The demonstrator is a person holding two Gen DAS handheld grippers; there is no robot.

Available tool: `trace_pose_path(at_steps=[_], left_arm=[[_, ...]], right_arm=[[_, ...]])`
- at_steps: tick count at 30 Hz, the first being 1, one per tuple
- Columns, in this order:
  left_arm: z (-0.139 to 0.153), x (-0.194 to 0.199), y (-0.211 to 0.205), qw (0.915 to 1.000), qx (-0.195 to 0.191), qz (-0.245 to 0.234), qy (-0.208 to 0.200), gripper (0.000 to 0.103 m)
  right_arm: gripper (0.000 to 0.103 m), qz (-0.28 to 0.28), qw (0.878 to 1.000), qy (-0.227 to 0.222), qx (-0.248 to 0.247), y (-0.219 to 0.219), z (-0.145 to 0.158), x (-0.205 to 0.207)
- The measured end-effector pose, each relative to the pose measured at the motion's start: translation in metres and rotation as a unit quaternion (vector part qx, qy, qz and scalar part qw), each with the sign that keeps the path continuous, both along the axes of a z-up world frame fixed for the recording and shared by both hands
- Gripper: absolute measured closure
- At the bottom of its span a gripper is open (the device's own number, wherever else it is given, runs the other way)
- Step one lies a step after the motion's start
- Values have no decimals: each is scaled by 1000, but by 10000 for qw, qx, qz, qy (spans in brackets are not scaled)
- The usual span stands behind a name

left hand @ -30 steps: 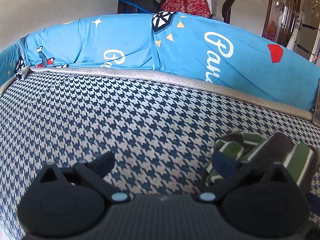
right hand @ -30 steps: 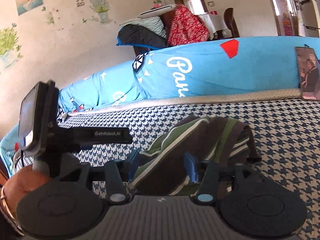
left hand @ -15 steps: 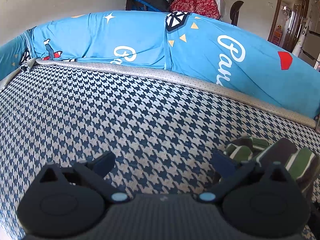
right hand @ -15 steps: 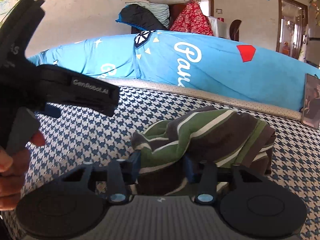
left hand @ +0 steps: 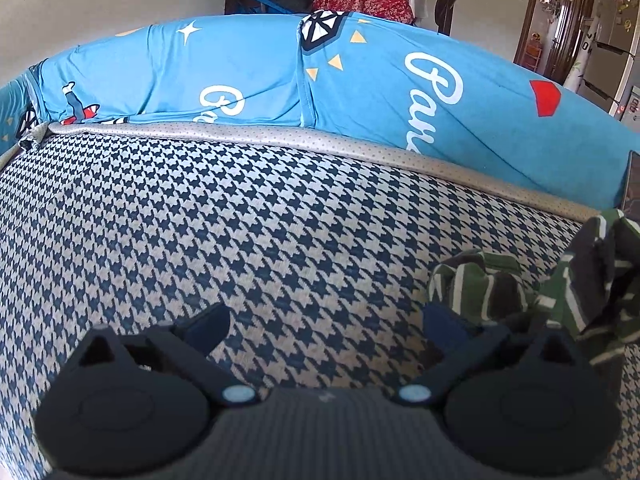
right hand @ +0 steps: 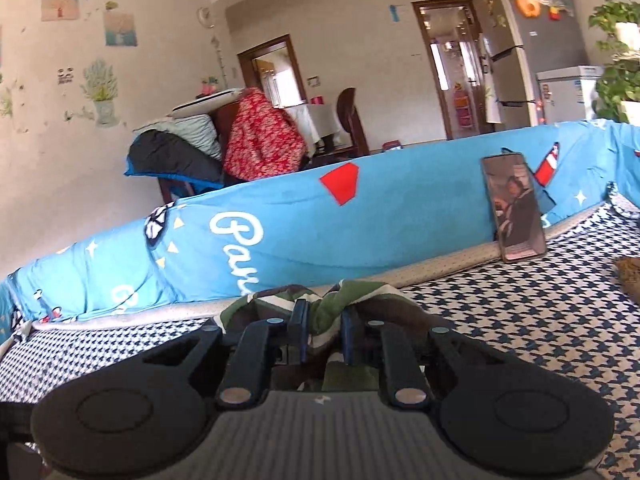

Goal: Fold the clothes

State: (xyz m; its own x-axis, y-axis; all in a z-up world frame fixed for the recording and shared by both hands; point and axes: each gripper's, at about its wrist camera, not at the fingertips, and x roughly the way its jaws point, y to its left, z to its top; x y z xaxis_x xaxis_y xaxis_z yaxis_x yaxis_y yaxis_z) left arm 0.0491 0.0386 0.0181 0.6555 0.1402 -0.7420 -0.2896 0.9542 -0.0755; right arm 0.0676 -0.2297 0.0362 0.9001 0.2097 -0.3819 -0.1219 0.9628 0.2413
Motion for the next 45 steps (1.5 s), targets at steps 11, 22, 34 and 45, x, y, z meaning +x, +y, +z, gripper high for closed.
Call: trace_pose_path(at_steps=[11, 22, 34, 45], left_arm=[[-2, 1, -9, 9999, 61, -123, 15, 0], [-4, 1, -4, 10000, 82, -2, -13, 0], [-7, 0, -6, 9994, 327, 100, -9, 0], [-2, -5, 4, 9980, 585, 232, -81, 0]], right_arm=[[63, 2, 9998, -56, 213, -27, 9, -15], [62, 795, 9962, 149, 312, -22, 10, -39], [34, 1628, 9815, 991, 196, 35, -24, -35], [33, 1440, 9807, 1245, -443, 75, -57, -16]])
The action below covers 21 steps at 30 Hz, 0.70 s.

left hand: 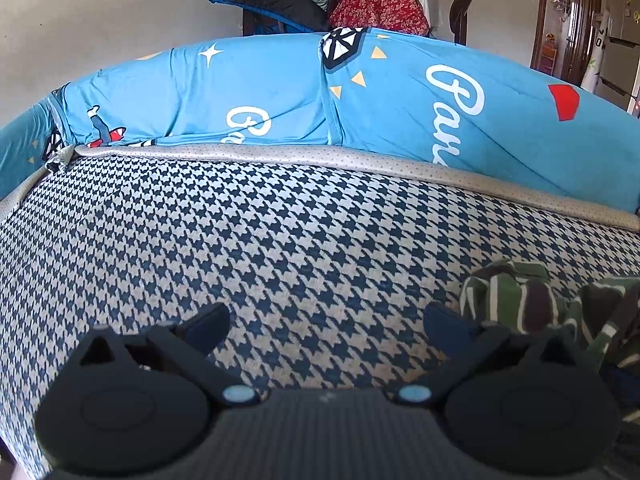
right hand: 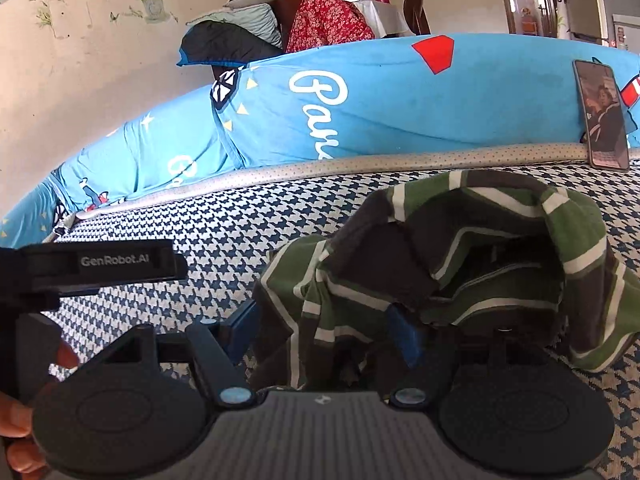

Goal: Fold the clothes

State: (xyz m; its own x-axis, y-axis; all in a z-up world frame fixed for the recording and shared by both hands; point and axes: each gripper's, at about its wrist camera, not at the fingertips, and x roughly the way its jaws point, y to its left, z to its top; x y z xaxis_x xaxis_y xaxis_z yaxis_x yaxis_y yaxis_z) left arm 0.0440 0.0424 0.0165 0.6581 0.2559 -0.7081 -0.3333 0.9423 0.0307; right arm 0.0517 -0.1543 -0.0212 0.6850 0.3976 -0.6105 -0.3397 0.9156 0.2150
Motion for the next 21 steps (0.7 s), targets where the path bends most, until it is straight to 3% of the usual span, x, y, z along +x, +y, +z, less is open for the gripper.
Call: trace_pose_path(at_steps=[2, 3, 7, 12, 21], left_arm=[[1, -1, 0, 10000, 64, -12, -2, 0], [1, -1, 1, 10000, 79, -18, -4, 0], [2, -2, 4, 9999, 99, -52, -9, 0], [3, -4, 6, 9999, 68, -149, -32, 0], [3, -9, -13, 9966, -44, -804, -143, 0]], right_arm=[[34, -51, 10000, -43, -21, 3, -4, 3], [41, -75, 9999, -66, -26, 4, -6, 4], [93, -193, 9997, -160, -68, 4, -4, 11], [94, -287, 9978, -505, 326, -8, 16, 14], [95, -673, 9840, -1142, 1187, -51, 56, 18]])
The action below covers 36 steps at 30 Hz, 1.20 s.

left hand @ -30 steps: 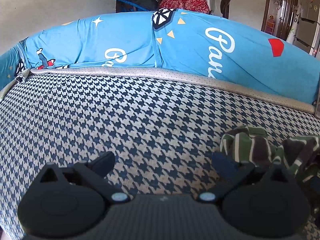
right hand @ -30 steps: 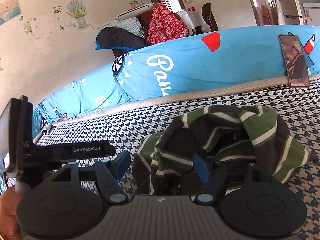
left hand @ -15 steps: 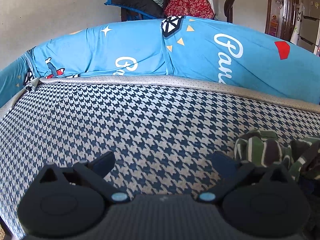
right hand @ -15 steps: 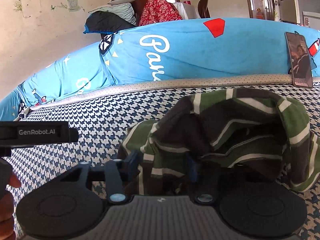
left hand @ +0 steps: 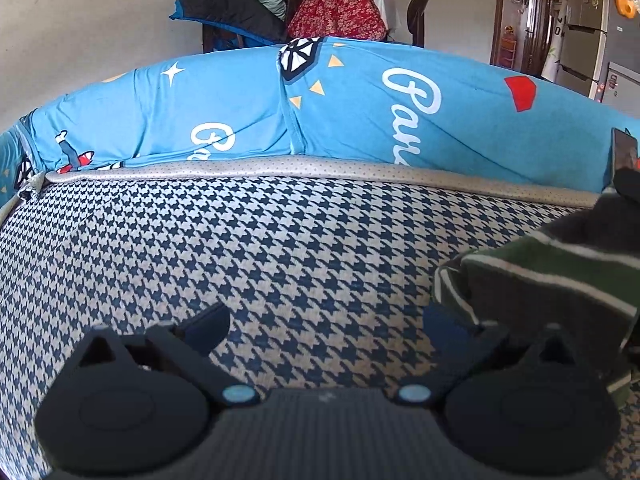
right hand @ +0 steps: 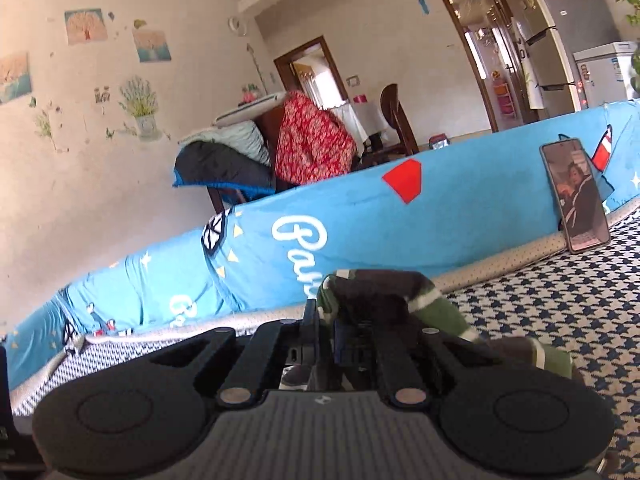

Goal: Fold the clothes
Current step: 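Lift the striped shirt up off the bed with the right tool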

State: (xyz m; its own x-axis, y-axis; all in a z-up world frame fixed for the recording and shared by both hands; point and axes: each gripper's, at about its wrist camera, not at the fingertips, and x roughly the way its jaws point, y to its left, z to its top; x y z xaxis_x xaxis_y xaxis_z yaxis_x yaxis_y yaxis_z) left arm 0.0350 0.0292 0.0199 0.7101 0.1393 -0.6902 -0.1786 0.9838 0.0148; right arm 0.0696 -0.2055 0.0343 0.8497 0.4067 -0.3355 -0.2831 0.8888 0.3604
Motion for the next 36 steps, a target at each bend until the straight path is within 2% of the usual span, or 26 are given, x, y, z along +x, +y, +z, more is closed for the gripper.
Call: trace_pose_path(at_steps=[4, 7, 12, 19, 21, 24, 27, 29, 32, 36], left_arm=[[-1, -5, -25, 9981, -23, -603, -107, 0], [-2, -10, -47, 9942, 117, -1032, -273, 0], [-3, -19, -78, 9844, 181, -1671, -510, 0], [-7, -29, -105, 9664, -127, -2482, -657, 0], [-8, -30, -112, 9633, -65, -2588, -711, 0], [-15, -28, -123, 9643, 202, -2519, -793, 0], [-24, -17, -128, 9739, 437, -2108, -723, 0], [-30, -5, -123, 9823, 407, -1738, -567, 0], [-36, 9, -105, 9922, 153, -1146, -461, 0], [-33, 14, -89, 9954, 114, -718, -622, 0]], right_arm=[[95, -214, 9987, -229, 397, -21, 15, 2], [95, -87, 9982, -223, 551, -29, 19, 0], [95, 220, 9984, -229, 475, -32, 21, -4], [95, 330, 9977, -190, 553, -45, 21, -7], [95, 339, 9972, -212, 638, -50, 23, -8], [95, 426, 9956, -242, 805, -54, 25, -11], [95, 473, 9955, -290, 775, -55, 27, -14], [95, 478, 9958, -306, 712, -55, 28, -16], [94, 496, 9961, -290, 671, -60, 28, -19], [79, 544, 9973, -224, 431, -70, 27, -22]])
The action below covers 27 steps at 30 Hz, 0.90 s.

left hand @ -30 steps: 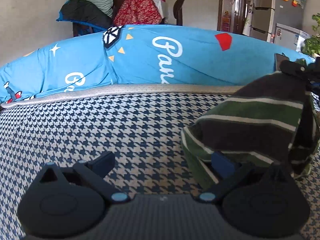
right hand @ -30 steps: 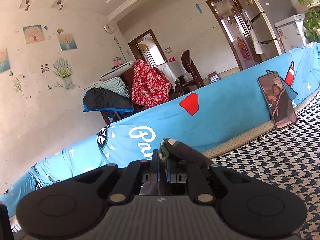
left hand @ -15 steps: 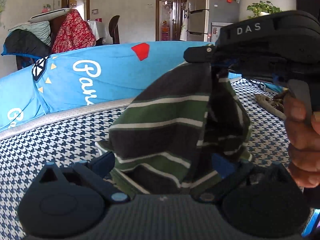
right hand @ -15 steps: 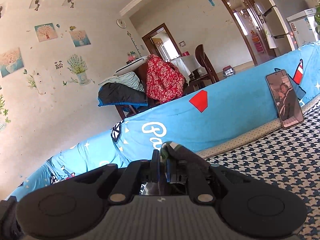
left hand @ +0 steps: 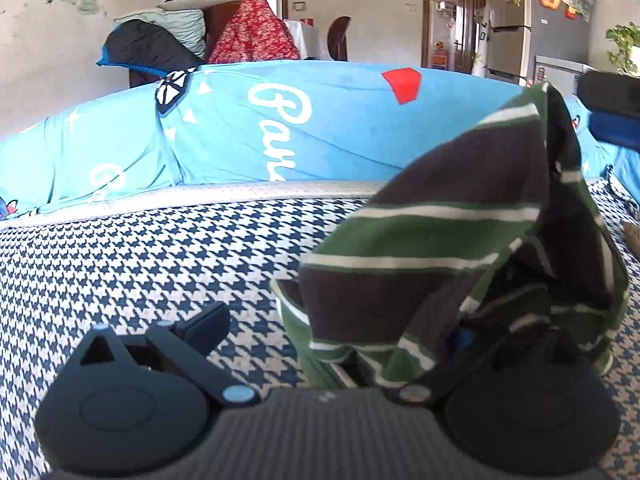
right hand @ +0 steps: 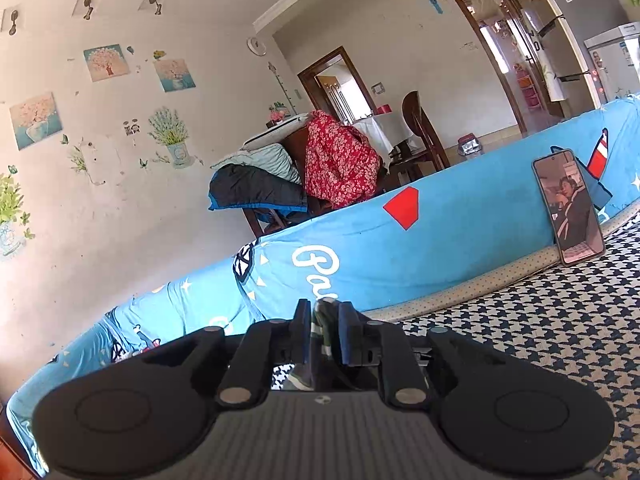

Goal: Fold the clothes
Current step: 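Lower the held shirt with the right tool, laying it over itself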

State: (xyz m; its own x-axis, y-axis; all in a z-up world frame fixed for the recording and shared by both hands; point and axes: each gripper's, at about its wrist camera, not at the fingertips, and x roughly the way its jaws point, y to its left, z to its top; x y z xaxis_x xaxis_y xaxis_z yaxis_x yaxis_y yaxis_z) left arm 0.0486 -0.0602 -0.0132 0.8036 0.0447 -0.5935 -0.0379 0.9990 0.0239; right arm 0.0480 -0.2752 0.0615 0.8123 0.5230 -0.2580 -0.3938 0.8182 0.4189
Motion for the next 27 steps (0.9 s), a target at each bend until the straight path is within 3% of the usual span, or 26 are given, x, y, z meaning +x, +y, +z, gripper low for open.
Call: trace_pose_path(at_steps=[3, 5, 7, 9, 12, 19, 24, 27], left_arm=[[2, 1, 6, 9997, 83, 206, -90, 0], [4, 4, 8, 9995, 154, 253, -102, 0], [6, 5, 9, 9993, 166, 299, -122, 0], [7, 5, 11, 9991, 172, 351, -140, 0], [8, 7, 13, 9987, 193, 451, -115, 0], [1, 9, 7, 9989, 248, 399, 39, 0], [-4, 10, 1, 9989, 331, 290, 161, 0], [-4, 11, 5, 9990, 241, 311, 221, 0]], right_arm=[[57, -105, 9996, 80, -256, -9, -3, -2], [49, -175, 9988, 133, -427, -15, -5, -4], [29, -180, 9977, 231, -618, -20, -8, -4], [17, -228, 9958, 346, -818, -23, -15, -3], [7, -270, 9925, 549, -1056, -26, -27, -1], [4, -620, 9792, 1446, -1279, -20, -73, 29], [4, -841, 9750, 1968, -590, -14, -95, 47], [4, -789, 9739, 2078, -469, -4, -101, 52]])
